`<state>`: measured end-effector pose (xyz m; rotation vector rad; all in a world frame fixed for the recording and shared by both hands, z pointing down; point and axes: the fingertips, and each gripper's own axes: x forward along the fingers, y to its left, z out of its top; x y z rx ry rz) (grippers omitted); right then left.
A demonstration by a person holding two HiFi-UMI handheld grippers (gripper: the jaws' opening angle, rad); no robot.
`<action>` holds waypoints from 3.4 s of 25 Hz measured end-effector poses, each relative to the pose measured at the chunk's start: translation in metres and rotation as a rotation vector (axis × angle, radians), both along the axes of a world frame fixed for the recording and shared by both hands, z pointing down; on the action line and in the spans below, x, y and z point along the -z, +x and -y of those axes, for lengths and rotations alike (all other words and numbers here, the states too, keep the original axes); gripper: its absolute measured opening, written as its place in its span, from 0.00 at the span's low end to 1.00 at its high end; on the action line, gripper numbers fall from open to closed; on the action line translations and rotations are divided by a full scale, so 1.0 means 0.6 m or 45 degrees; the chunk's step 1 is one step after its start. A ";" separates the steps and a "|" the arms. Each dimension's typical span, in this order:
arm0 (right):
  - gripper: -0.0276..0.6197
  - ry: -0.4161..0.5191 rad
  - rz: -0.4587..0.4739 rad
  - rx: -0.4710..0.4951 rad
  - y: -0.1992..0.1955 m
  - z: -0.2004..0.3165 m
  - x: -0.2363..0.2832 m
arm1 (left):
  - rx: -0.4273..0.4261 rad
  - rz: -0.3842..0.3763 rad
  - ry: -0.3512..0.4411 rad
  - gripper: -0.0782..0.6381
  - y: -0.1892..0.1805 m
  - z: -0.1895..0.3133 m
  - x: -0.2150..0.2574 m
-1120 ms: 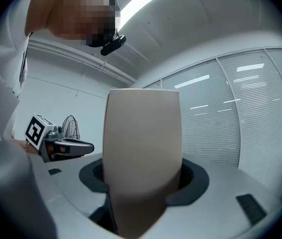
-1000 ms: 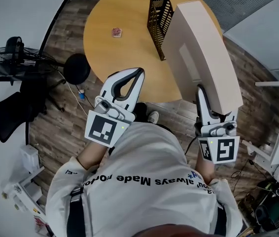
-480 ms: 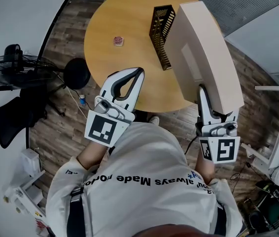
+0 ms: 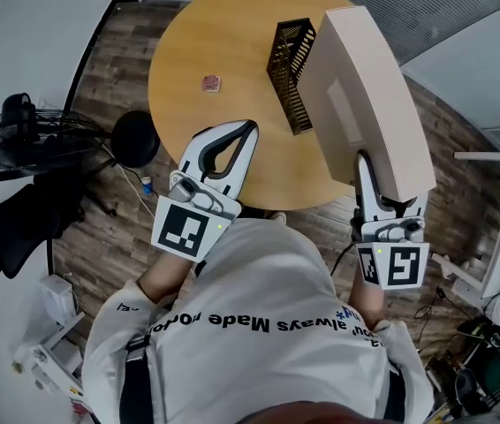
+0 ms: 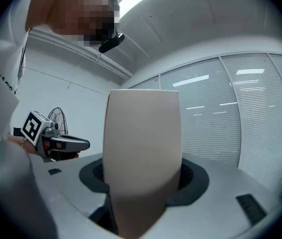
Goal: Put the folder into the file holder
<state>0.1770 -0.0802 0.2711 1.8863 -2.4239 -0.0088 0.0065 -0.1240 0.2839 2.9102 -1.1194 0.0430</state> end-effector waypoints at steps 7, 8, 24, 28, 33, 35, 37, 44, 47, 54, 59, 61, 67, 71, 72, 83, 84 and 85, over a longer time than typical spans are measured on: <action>0.48 -0.010 -0.017 -0.022 -0.009 0.042 -0.009 | -0.009 -0.010 -0.013 0.14 -0.015 0.042 -0.007; 0.48 -0.011 -0.020 -0.025 -0.012 0.047 -0.010 | -0.011 -0.013 -0.017 0.14 -0.017 0.048 -0.008; 0.48 -0.013 -0.046 -0.066 -0.042 0.086 -0.026 | -0.052 -0.030 -0.021 0.14 -0.043 0.094 -0.020; 0.48 0.001 -0.041 -0.069 -0.044 0.090 -0.024 | -0.052 -0.030 -0.022 0.14 -0.043 0.097 -0.019; 0.48 0.004 -0.045 -0.062 -0.040 0.093 -0.027 | -0.043 -0.036 -0.018 0.14 -0.040 0.095 -0.018; 0.48 0.009 -0.042 -0.062 -0.038 0.095 -0.029 | -0.040 -0.030 -0.019 0.14 -0.039 0.095 -0.019; 0.48 0.014 -0.037 -0.061 -0.036 0.098 -0.031 | -0.036 -0.027 -0.014 0.14 -0.039 0.096 -0.020; 0.48 0.026 -0.012 -0.060 -0.030 0.107 -0.043 | -0.032 -0.026 -0.011 0.14 -0.038 0.092 -0.021; 0.48 0.037 -0.034 -0.065 -0.030 0.111 -0.048 | -0.037 -0.026 -0.011 0.14 -0.038 0.089 -0.020; 0.48 0.042 -0.033 -0.072 -0.031 0.129 -0.068 | -0.039 -0.025 -0.010 0.14 -0.042 0.091 -0.022; 0.48 0.046 -0.042 -0.073 -0.036 0.139 -0.081 | -0.039 -0.021 -0.013 0.14 -0.050 0.087 -0.024; 0.48 0.047 -0.042 -0.073 -0.036 0.144 -0.087 | -0.038 -0.016 -0.014 0.14 -0.052 0.086 -0.026; 0.48 0.043 0.001 -0.084 -0.026 0.156 -0.108 | -0.037 -0.017 -0.009 0.14 -0.054 0.079 -0.024; 0.48 0.042 0.029 -0.094 -0.018 0.165 -0.120 | -0.035 -0.017 -0.009 0.14 -0.055 0.077 -0.022; 0.48 0.041 0.031 -0.096 -0.017 0.167 -0.122 | -0.034 -0.016 -0.009 0.14 -0.056 0.076 -0.022; 0.48 0.059 0.040 -0.096 -0.017 0.191 -0.143 | -0.017 -0.017 -0.011 0.14 -0.064 0.078 -0.021; 0.48 0.061 0.039 -0.094 -0.018 0.194 -0.144 | -0.015 -0.016 -0.012 0.14 -0.065 0.079 -0.022; 0.48 0.063 0.039 -0.093 -0.019 0.197 -0.146 | -0.013 -0.015 -0.015 0.14 -0.067 0.080 -0.023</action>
